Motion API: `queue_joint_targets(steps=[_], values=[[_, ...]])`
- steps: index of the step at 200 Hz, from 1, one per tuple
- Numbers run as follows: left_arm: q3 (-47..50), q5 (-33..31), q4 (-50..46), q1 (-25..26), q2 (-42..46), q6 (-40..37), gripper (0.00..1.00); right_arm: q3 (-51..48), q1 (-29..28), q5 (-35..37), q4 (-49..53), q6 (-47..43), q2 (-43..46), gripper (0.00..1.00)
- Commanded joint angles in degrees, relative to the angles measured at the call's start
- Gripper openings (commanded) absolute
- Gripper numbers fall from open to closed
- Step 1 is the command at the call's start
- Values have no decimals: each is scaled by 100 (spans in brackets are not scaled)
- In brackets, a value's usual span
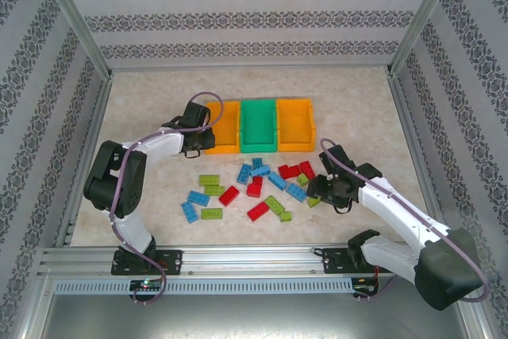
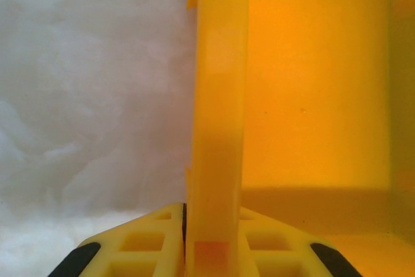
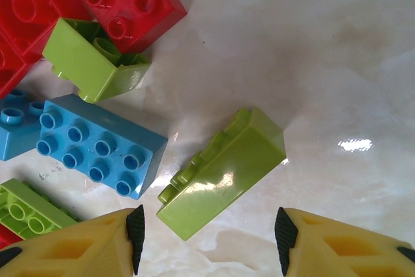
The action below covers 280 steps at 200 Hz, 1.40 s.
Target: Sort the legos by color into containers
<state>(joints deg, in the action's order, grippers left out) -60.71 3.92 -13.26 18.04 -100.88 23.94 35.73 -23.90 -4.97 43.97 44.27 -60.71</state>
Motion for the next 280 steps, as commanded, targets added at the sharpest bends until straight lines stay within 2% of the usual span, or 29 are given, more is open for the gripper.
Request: queue_joint_targets(steps=[1, 50, 113, 157, 194, 247, 280], values=[[46, 232, 36, 52, -50, 149, 21, -86, -71, 226, 145, 213, -8, 59], [46, 289, 31, 56, -112, 264, 27, -114, -80, 288, -15, 431, -297, 60], [325, 482, 168, 266, 77, 575, 45, -180, -72, 401, -174, 769, -244, 61], [583, 585, 329, 349, 233, 708, 53, -214, -93, 315, -436, 908, -458, 60], [757, 459, 349, 374, 507, 723, 64, -293, -115, 297, -410, 925, -613, 54], [723, 153, 182, 481, 828, 331, 65, -88, -121, 351, -433, 760, -1191, 47], [827, 171, 267, 481, 996, 337, 66, 51, -130, 543, -338, 586, -1423, 31]])
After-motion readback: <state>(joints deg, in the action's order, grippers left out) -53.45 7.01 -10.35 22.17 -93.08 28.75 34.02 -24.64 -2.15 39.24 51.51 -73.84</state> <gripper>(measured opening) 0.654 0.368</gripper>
